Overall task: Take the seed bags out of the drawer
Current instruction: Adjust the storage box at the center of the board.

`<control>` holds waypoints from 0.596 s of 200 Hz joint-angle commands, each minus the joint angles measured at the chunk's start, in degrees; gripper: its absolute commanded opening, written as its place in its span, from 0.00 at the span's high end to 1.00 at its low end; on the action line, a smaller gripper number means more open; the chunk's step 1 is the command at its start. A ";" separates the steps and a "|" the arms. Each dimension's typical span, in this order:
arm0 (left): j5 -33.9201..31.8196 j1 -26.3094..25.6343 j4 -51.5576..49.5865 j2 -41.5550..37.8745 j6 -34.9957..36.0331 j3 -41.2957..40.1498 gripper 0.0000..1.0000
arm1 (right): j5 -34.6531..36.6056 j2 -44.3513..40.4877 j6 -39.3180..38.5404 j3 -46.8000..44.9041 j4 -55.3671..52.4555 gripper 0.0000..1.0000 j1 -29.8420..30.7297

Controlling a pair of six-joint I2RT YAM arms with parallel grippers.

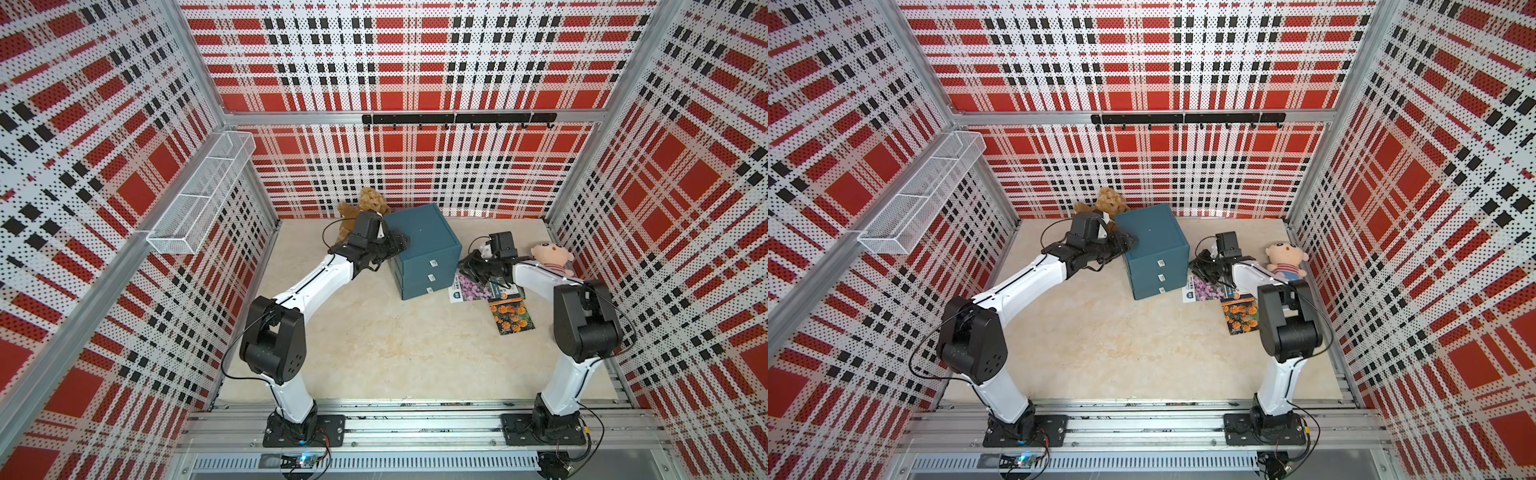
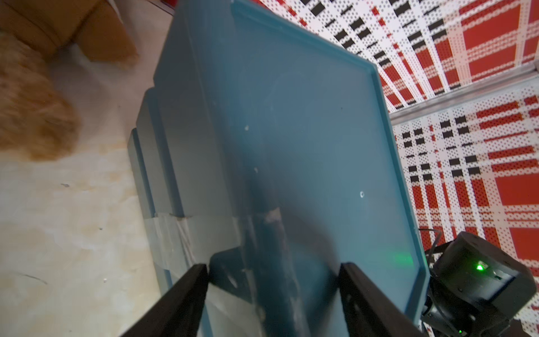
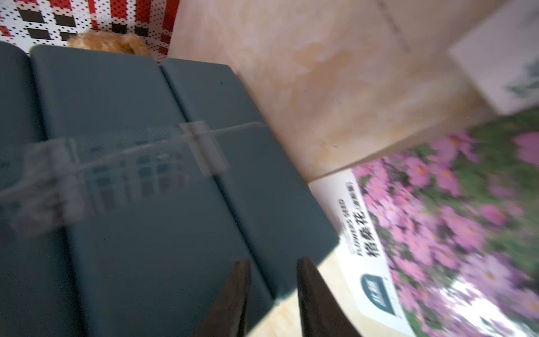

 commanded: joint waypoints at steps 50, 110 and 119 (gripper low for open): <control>-3.22 -0.17 -7.00 -4.87 0.43 -1.18 0.25 | 3.34 -16.54 1.67 -18.80 3.71 0.40 -0.56; -6.19 -2.26 -13.72 -6.10 4.29 8.67 0.23 | 5.14 -25.16 6.26 -24.13 6.79 0.34 8.14; -6.07 -3.25 -14.22 -5.36 4.49 9.51 0.23 | 5.54 -25.11 8.05 -25.08 8.85 0.34 9.74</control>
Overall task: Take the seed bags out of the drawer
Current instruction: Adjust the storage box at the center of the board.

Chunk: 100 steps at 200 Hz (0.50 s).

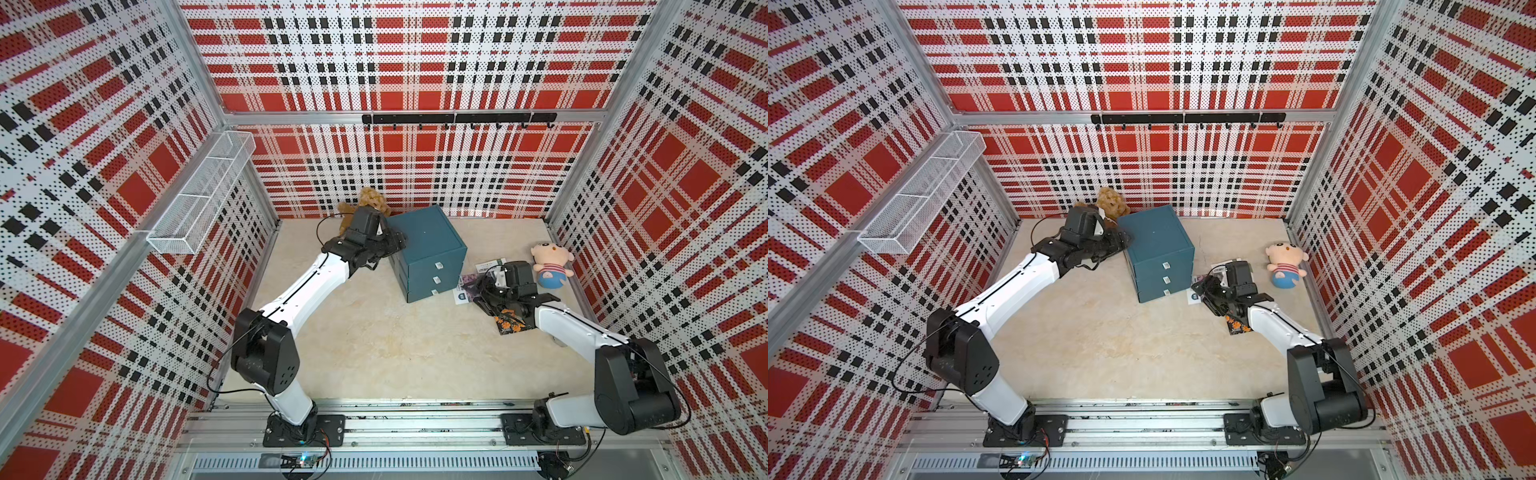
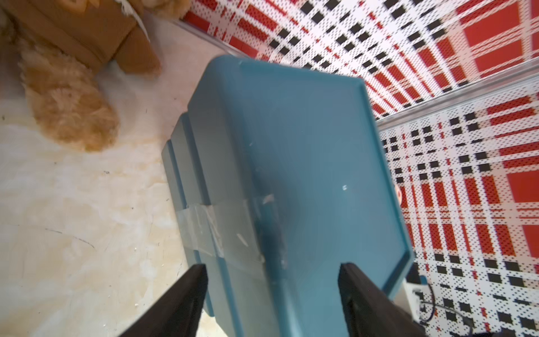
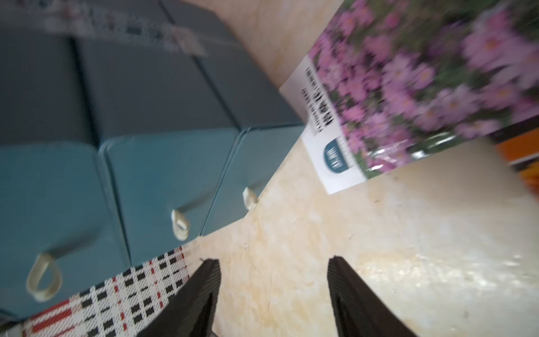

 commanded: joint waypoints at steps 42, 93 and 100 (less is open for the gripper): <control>-2.71 -6.60 -3.66 2.06 2.37 3.99 0.23 | 4.06 -1.22 6.12 -5.06 10.59 0.24 7.49; -4.07 -8.20 -4.90 4.44 2.98 5.49 0.23 | 8.54 -5.23 3.71 -6.52 11.12 0.13 9.25; -4.22 -8.25 -5.28 4.72 3.06 5.84 0.23 | 8.27 -5.16 4.70 -7.43 13.07 0.12 9.25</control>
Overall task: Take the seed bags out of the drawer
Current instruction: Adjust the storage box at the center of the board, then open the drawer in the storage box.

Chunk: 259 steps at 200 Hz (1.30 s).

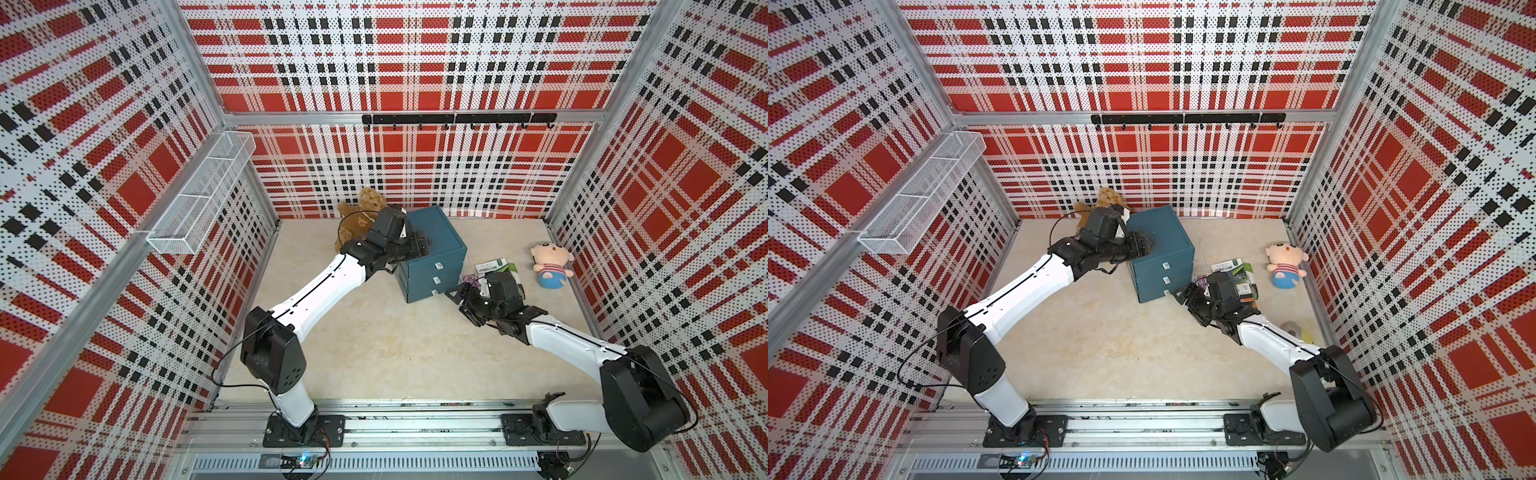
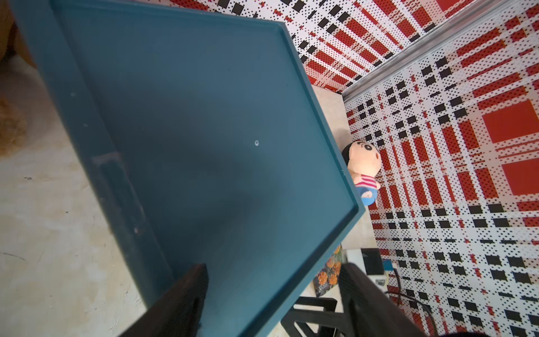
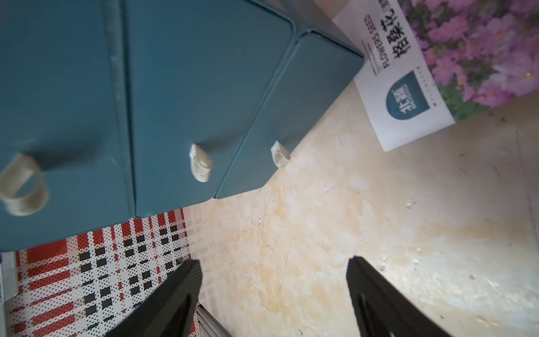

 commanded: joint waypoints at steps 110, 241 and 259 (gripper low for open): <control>-6.55 -0.19 -8.14 4.73 4.40 3.50 0.24 | 0.25 9.02 12.18 -7.08 22.31 0.28 4.19; -2.56 0.67 -7.16 5.87 4.95 1.10 0.24 | 3.61 24.38 21.43 -4.98 39.75 0.56 4.80; -2.47 0.74 -7.18 5.96 5.14 0.92 0.24 | 3.35 26.33 22.11 -3.89 41.61 0.57 4.80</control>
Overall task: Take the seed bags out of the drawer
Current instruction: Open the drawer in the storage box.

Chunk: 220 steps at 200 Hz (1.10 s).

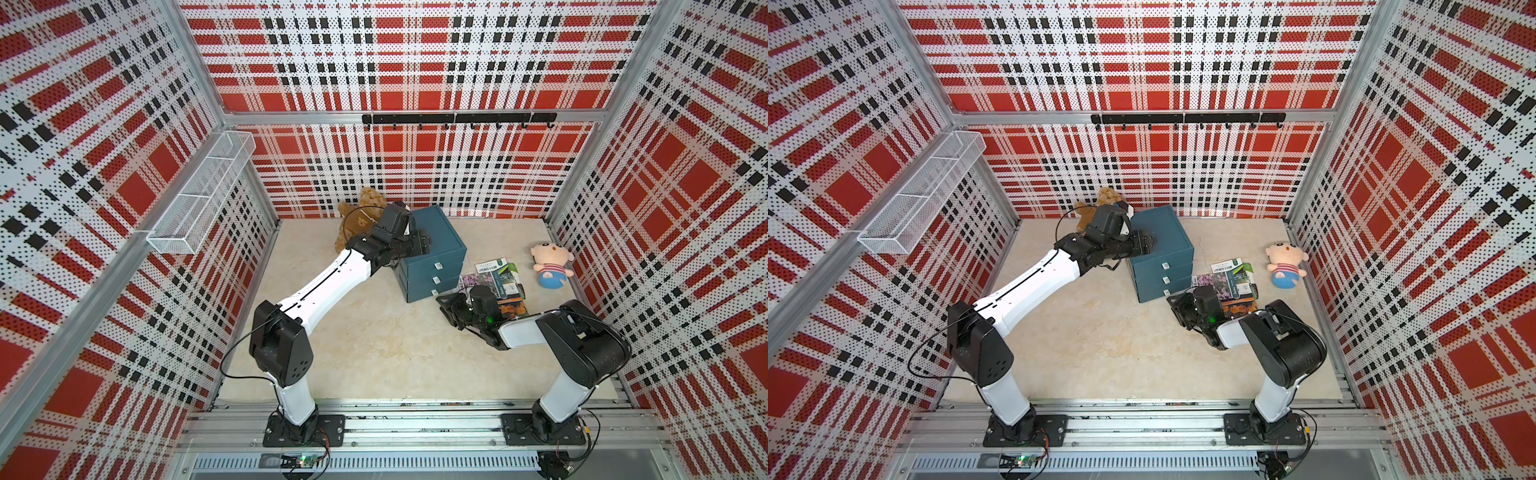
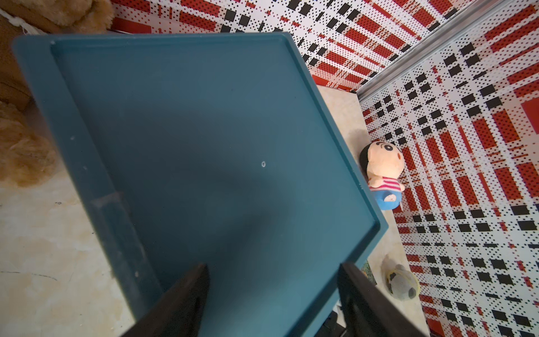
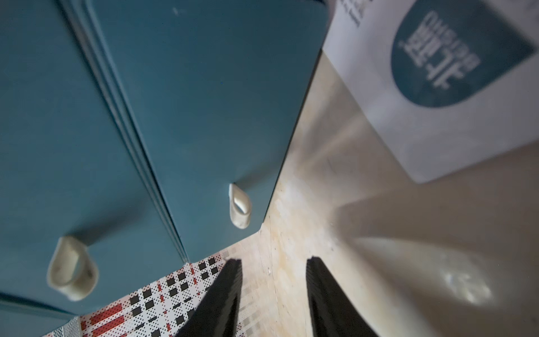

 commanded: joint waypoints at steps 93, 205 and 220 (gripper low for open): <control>0.91 1.59 -5.05 1.85 0.40 -4.32 0.24 | -0.09 7.33 3.28 5.44 6.91 0.69 0.22; 1.12 1.94 -3.94 2.34 -0.94 -5.89 0.25 | -4.48 6.93 1.21 5.03 2.76 1.00 -0.04; 1.00 1.85 -3.67 2.37 -1.26 -6.31 0.25 | -4.40 4.57 -0.02 3.80 0.54 1.00 0.57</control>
